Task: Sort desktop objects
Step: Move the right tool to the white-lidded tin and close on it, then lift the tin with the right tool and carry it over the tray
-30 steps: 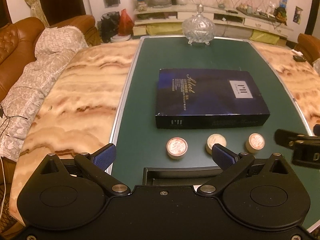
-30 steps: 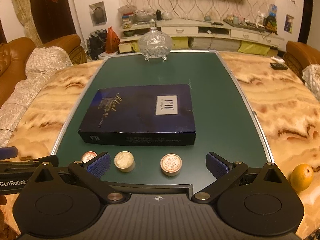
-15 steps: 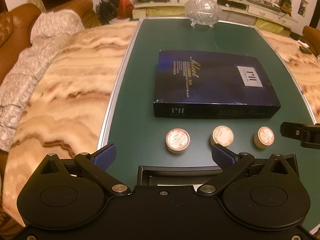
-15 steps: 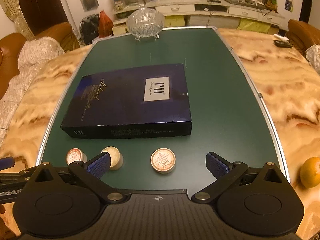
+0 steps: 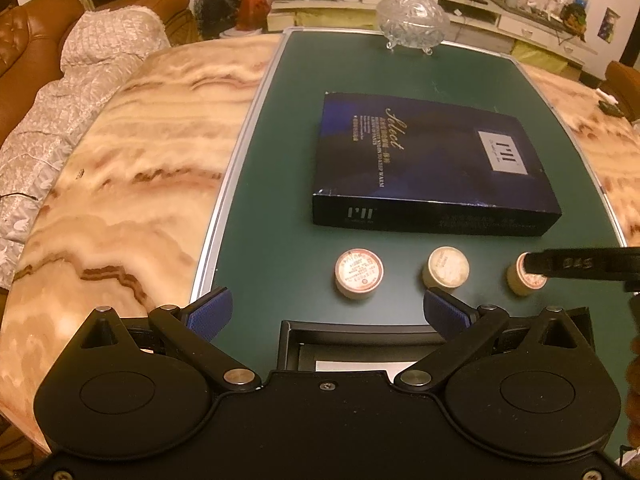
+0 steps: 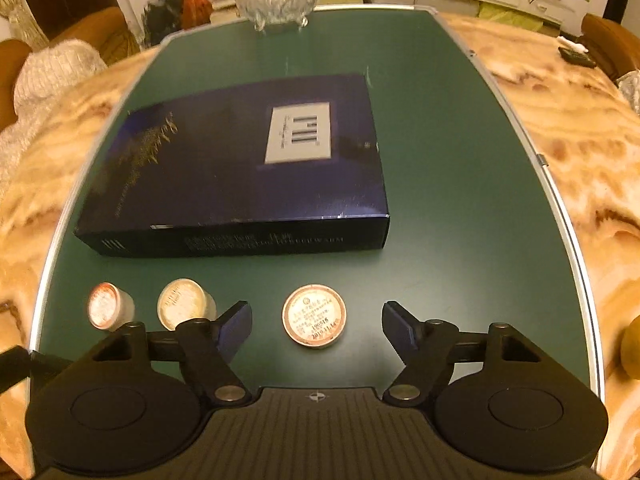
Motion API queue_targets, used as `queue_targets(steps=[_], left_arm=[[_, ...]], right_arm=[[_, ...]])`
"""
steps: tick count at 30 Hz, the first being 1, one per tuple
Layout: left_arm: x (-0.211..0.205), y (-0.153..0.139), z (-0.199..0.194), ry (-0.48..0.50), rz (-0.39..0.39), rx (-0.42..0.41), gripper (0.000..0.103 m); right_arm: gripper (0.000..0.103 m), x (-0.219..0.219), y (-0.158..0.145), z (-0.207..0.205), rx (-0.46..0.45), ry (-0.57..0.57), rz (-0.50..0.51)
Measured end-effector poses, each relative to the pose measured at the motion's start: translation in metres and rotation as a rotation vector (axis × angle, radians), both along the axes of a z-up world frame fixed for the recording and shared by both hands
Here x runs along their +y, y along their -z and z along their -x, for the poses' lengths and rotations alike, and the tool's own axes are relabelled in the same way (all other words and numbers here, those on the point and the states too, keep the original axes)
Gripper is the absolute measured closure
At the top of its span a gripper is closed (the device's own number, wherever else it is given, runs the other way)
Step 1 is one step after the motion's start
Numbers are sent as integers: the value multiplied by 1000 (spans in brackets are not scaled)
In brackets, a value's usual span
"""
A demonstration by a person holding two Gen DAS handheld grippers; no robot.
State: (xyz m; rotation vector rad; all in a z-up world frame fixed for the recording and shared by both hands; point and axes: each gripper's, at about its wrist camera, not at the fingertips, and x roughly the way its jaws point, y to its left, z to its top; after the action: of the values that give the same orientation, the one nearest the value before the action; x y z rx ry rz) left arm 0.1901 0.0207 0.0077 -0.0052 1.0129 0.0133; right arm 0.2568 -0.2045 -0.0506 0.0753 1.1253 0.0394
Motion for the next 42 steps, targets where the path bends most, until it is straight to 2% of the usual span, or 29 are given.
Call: queue_targets(steps=[5, 8, 12, 17, 24, 26, 42], left_arm=[[1, -1, 2, 1, 12, -4, 0], [0, 2, 5, 1, 18, 1, 0], [1, 7, 8, 2, 27, 11, 0], [3, 6, 10, -3, 41, 12, 0], [3, 6, 12, -1, 54, 12, 0], [3, 7, 12, -2, 57, 15, 0], [3, 7, 14, -6, 62, 14, 0]], right_arm=[[29, 6, 9, -4, 15, -14, 20], [36, 8, 13, -7, 24, -16, 21], [41, 10, 18, -10, 35, -20, 31], [54, 11, 21, -13, 37, -24, 39], [54, 13, 24, -16, 43, -27, 47], [58, 13, 25, -17, 43, -26, 49], [58, 13, 22, -17, 34, -18, 60]])
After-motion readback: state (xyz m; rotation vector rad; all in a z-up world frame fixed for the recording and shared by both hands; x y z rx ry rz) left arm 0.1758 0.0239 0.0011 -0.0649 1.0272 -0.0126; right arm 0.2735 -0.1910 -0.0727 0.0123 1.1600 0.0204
